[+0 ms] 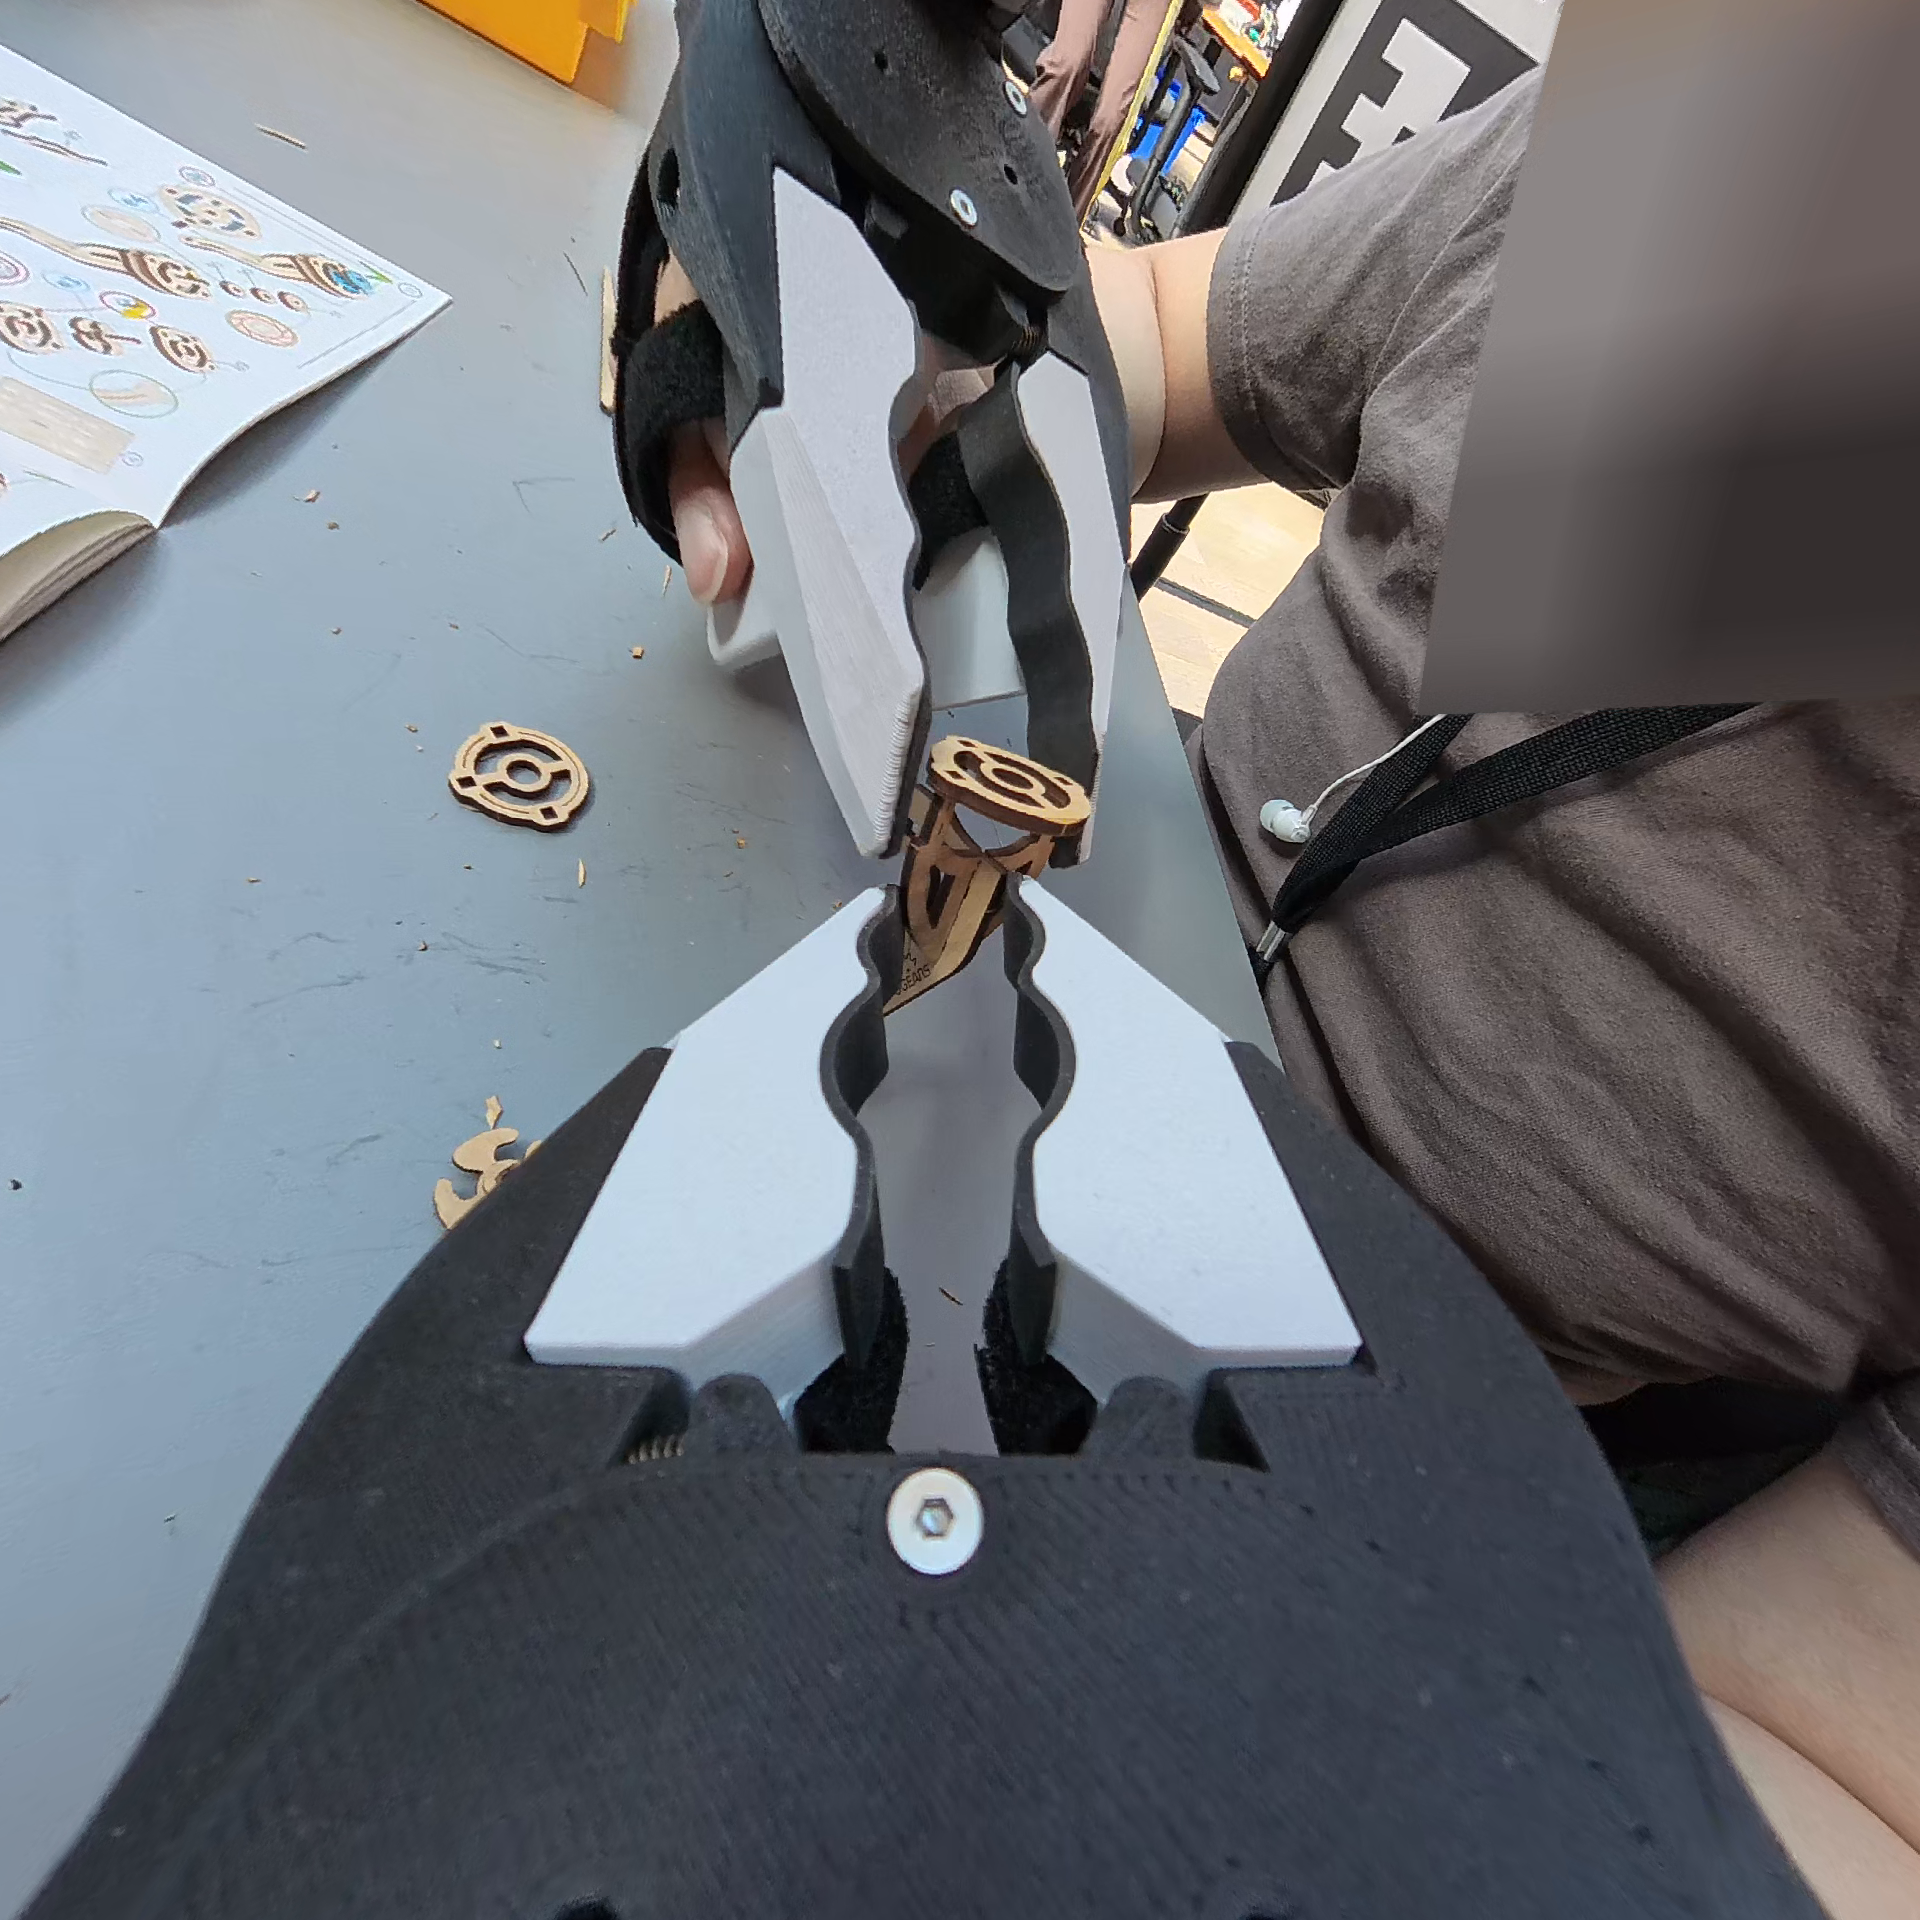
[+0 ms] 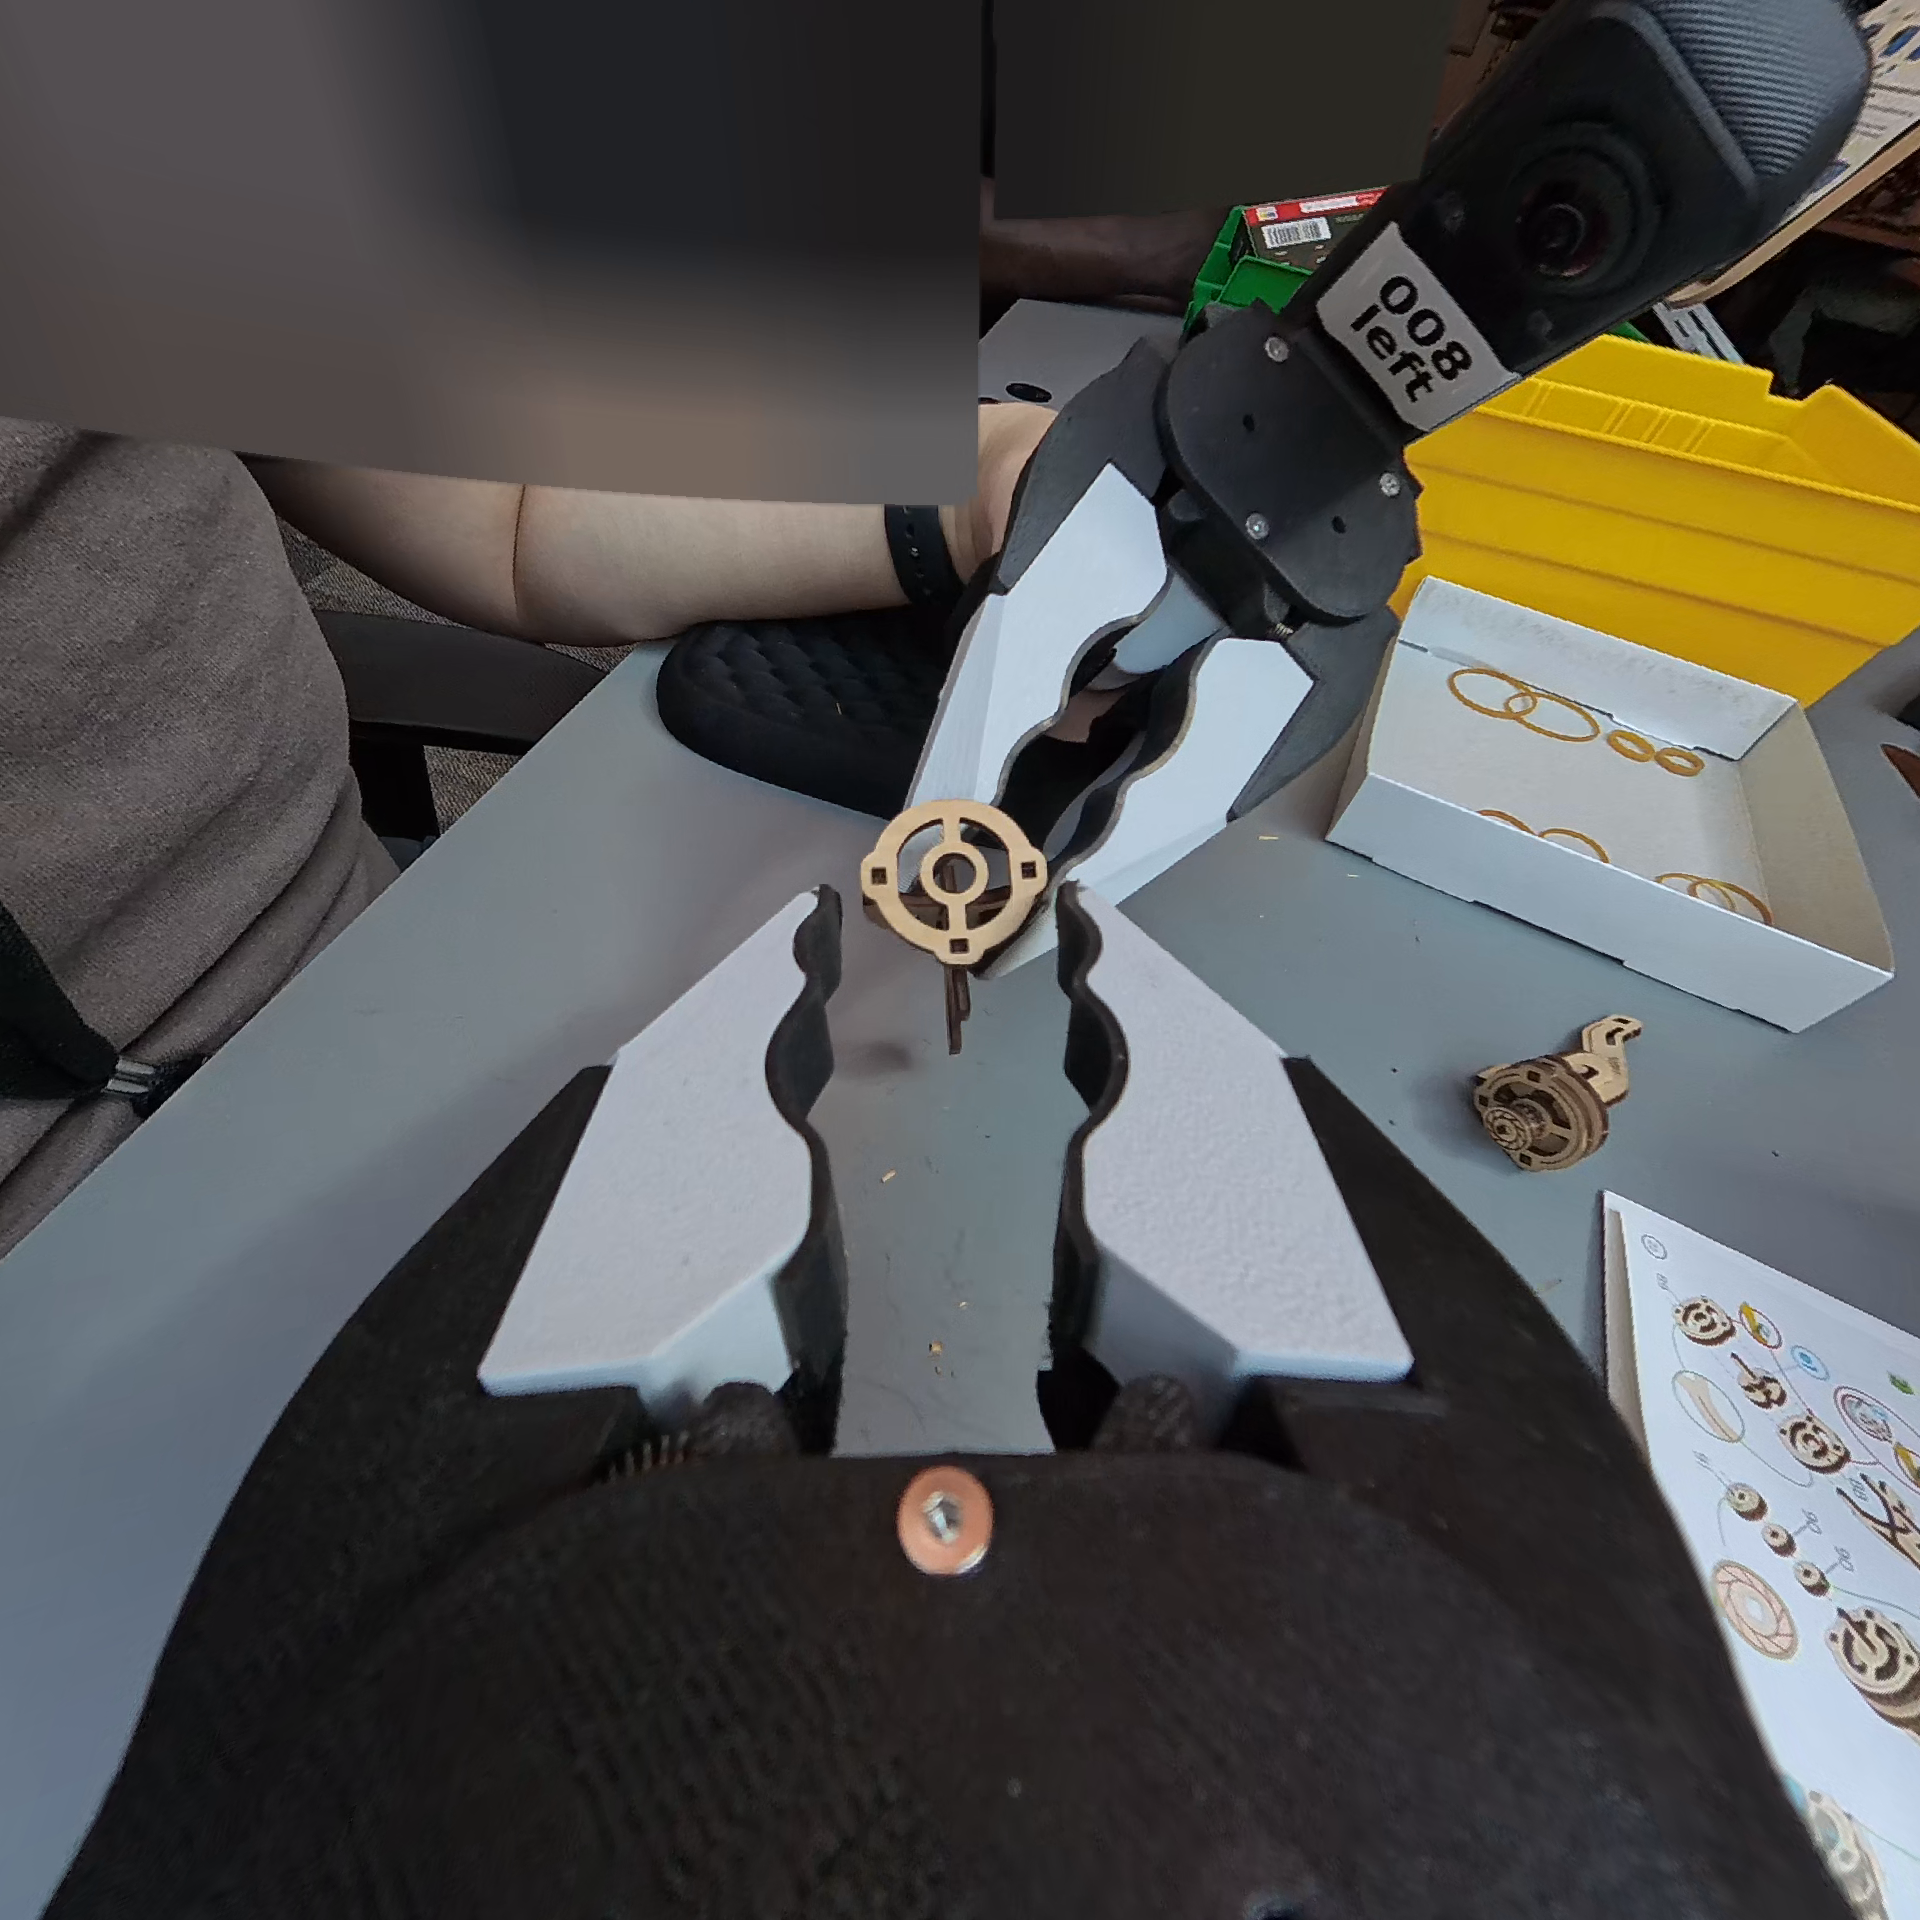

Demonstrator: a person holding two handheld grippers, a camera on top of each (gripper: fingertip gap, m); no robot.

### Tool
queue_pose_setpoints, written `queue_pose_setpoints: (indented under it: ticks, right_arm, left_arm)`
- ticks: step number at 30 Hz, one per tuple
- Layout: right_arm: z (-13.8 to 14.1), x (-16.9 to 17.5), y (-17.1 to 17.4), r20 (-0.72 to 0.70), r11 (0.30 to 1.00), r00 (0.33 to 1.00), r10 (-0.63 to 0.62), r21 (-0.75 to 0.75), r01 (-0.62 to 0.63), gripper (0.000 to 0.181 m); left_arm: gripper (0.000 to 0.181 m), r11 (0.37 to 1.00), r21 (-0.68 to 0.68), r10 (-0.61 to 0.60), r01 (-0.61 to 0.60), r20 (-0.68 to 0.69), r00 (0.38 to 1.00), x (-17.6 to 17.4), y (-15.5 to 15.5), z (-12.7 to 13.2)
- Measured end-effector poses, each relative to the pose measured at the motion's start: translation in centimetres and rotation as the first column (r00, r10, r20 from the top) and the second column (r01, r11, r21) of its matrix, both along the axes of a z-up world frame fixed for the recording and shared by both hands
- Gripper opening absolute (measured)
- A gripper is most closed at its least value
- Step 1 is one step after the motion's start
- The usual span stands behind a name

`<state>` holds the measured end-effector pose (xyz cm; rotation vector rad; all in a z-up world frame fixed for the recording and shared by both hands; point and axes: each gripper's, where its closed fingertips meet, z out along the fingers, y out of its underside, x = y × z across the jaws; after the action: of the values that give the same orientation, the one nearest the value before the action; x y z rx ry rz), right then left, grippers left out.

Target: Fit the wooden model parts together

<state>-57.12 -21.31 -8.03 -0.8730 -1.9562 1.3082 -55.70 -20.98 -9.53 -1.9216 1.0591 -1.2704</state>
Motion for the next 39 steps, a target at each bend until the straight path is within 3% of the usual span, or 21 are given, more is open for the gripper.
queue_pose_setpoints:
  ticks: [9, 14, 24, 29, 39]
  right_arm:
    - [1.8, 1.1, 2.6, -0.084, 1.0, 0.996, -0.004, -0.024, 0.002, 0.045]
    - [2.1, 1.5, 5.7, -0.097, 0.997, 0.993, -0.071, -0.029, 0.069, 0.04]
    - [4.4, 1.3, 13.1, -0.223, 0.911, 0.883, -0.412, -0.117, 0.396, 0.029]
    - [4.2, 1.2, 12.9, -0.201, 0.913, 0.893, -0.402, -0.158, 0.376, 0.028]
    - [2.8, 0.6, 10.2, -0.199, 0.95, 0.929, -0.31, -0.023, 0.312, 0.028]
  left_arm:
    - [0.017, 0.999, -0.003, 0.047, -0.047, 0.034, 0.998, -0.9, 0.6, 0.7]
    - [0.017, 0.998, 0.001, 0.067, -0.067, 0.047, 0.997, -1.3, 0.8, 1.1]
    - [0.017, 0.988, 0.04, 0.145, -0.151, 0.131, 0.981, -3.0, 1.7, 3.1]
    - [0.017, 0.984, 0.041, 0.164, -0.173, 0.165, 0.973, -3.4, 2.0, 3.6]
    - [0.017, 0.979, 0.005, 0.201, -0.205, 0.186, 0.962, -3.6, 2.7, 3.6]
